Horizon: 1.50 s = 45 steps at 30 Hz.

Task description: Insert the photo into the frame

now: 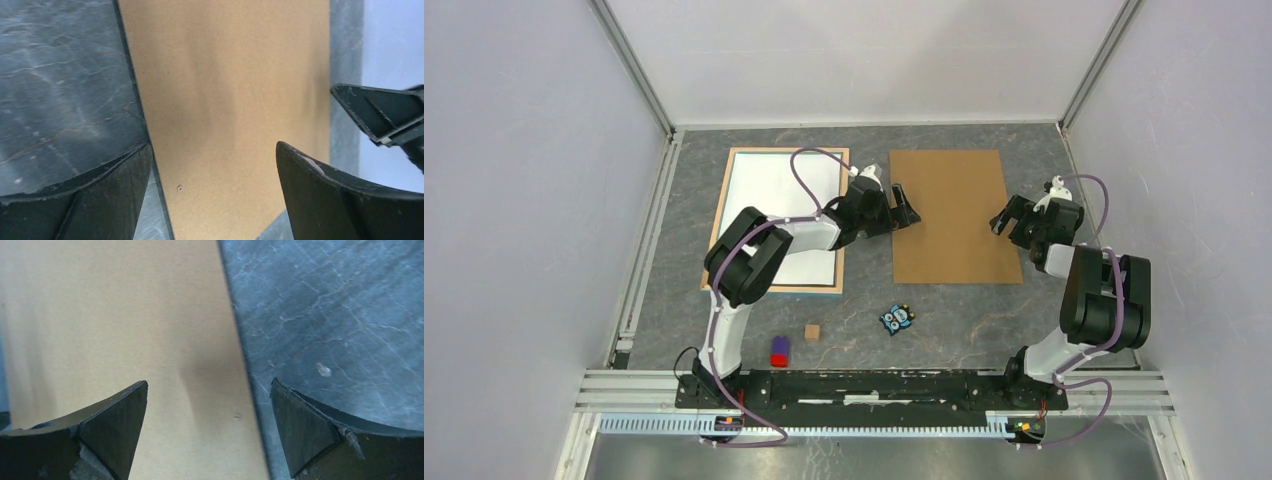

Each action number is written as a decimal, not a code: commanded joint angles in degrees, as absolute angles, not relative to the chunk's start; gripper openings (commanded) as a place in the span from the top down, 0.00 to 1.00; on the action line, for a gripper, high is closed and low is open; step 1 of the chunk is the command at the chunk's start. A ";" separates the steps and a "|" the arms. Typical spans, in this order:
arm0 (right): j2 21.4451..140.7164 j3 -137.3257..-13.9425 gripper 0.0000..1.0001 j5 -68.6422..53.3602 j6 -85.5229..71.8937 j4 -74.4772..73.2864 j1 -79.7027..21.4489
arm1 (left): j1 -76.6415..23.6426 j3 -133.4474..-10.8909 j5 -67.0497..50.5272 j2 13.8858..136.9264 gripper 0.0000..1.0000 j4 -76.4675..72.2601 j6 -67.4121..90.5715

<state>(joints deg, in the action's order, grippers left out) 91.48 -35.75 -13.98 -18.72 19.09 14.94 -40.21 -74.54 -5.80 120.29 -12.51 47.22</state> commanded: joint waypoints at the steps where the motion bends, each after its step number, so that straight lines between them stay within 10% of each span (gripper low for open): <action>1: 93.67 -34.73 0.02 -19.04 -21.89 23.13 14.50 | -40.26 -73.66 -12.81 123.79 0.02 -17.48 52.17; 22: 95.11 -32.62 0.02 -25.38 -25.88 29.35 14.73 | -38.59 -66.55 -23.83 120.63 0.45 -51.29 76.25; 45: 94.60 -32.51 0.02 -27.03 -25.55 29.81 16.21 | -39.81 -75.36 -17.58 116.33 0.79 -19.19 60.53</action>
<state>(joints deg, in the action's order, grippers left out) 94.67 -32.64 -25.45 -25.89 31.42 16.23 -39.18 -69.01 -17.39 117.19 -25.52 66.96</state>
